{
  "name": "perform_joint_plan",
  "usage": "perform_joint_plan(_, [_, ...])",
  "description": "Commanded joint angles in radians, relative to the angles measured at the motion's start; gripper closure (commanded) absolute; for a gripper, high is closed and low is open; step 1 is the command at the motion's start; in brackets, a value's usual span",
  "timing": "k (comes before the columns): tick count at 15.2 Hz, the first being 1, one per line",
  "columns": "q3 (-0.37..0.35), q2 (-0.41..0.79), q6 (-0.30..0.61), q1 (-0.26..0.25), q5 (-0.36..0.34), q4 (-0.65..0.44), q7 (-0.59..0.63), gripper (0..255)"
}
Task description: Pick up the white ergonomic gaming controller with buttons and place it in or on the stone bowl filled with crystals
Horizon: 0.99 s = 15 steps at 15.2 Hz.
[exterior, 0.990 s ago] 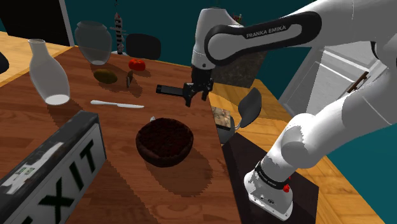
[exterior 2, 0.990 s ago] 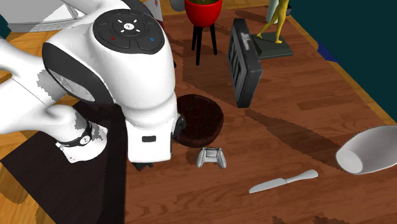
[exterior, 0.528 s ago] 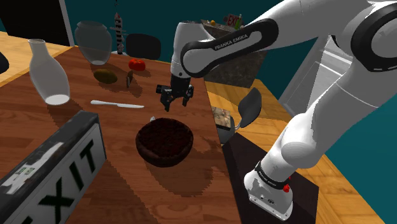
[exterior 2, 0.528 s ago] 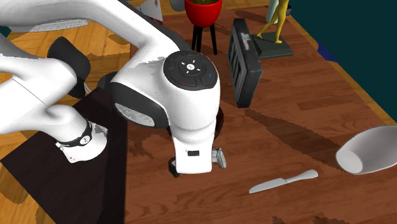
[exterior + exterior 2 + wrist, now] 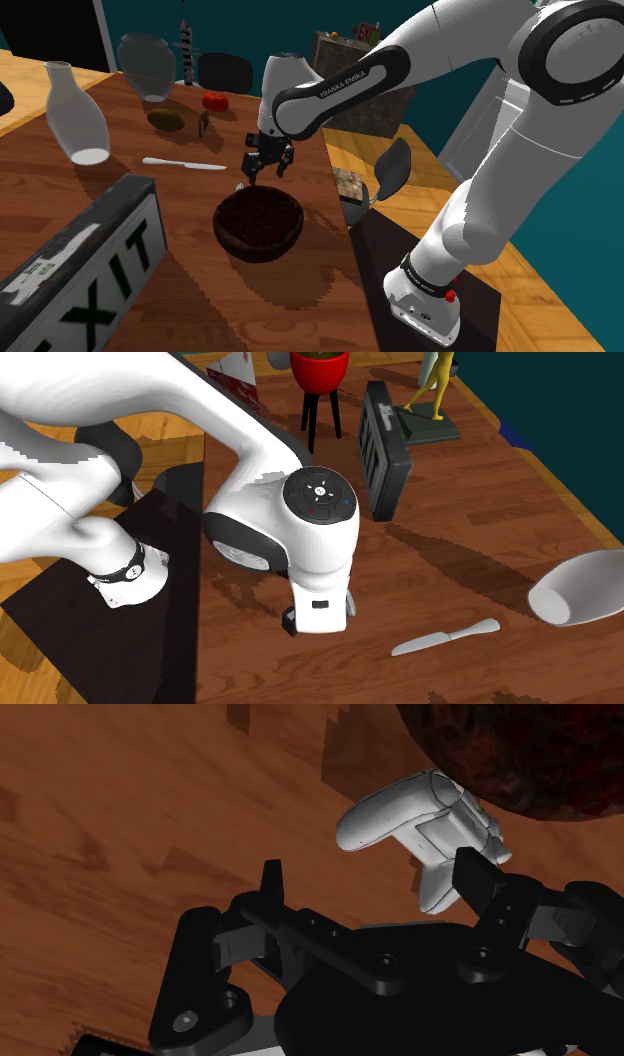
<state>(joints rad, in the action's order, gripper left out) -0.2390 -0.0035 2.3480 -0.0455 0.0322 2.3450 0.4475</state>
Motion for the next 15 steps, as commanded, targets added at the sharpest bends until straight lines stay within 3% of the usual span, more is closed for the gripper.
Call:
perform_joint_plan(1, [0.000,0.026,0.036,0.000,-0.008,0.010,0.005,0])
perform_joint_plan(9, [0.000,0.026,0.036,0.000,-0.008,0.010,0.005,0])
perform_joint_plan(10, [0.000,0.026,0.036,0.000,-0.008,0.010,0.005,255])
perform_joint_plan(15, [0.000,0.026,0.036,0.000,-0.008,0.010,0.005,255])
